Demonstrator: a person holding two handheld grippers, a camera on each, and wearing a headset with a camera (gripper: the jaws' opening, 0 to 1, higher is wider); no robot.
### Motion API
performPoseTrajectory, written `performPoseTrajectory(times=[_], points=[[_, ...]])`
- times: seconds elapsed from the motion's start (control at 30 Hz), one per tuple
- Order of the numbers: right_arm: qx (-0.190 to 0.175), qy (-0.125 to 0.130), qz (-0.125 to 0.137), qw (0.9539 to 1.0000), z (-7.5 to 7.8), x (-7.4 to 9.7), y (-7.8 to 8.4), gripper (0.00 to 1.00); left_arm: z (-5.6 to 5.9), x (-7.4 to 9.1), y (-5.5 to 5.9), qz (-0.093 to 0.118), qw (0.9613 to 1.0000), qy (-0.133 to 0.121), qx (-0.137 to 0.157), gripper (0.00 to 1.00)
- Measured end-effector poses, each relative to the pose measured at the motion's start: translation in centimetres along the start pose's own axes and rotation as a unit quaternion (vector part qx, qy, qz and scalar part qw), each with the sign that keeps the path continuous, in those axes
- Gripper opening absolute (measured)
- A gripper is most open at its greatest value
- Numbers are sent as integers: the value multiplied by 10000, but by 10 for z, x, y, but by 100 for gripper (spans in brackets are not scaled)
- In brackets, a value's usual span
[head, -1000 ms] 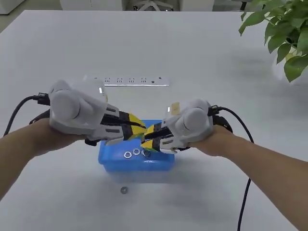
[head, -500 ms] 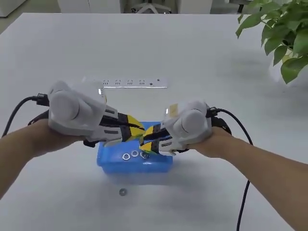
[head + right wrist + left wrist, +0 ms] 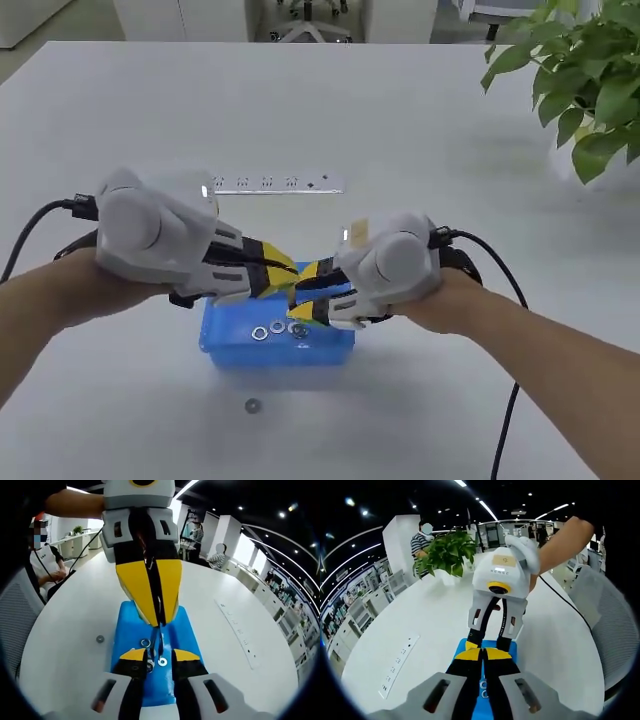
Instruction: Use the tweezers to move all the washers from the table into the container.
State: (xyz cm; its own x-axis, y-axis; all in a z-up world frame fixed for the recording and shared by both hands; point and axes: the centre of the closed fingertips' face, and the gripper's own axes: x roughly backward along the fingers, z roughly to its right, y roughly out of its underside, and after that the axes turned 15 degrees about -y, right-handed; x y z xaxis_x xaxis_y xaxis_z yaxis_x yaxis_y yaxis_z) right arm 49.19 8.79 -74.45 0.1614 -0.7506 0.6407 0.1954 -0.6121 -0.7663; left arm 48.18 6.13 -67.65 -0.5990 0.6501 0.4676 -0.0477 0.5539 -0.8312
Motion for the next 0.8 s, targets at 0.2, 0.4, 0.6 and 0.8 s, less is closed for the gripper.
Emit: performPoseTrajectory(times=[0.2,0.4,0.6,0.8], points=[[-153,146,-13,9998,-2,11,-3,26,2,7,-8,34,10000,-6,24,4],[-183,284,-32,9994,-6,22,-6,28,4,13,-13,33,10000,-32,28,4],[-403,436,-42,9982,-12,35,-4,32,6,23,-18,19,10000,-74,1,4],[-526,498,-99,9973,-22,41,-1,37,6,36,-25,57,9999,-118,-6,4]])
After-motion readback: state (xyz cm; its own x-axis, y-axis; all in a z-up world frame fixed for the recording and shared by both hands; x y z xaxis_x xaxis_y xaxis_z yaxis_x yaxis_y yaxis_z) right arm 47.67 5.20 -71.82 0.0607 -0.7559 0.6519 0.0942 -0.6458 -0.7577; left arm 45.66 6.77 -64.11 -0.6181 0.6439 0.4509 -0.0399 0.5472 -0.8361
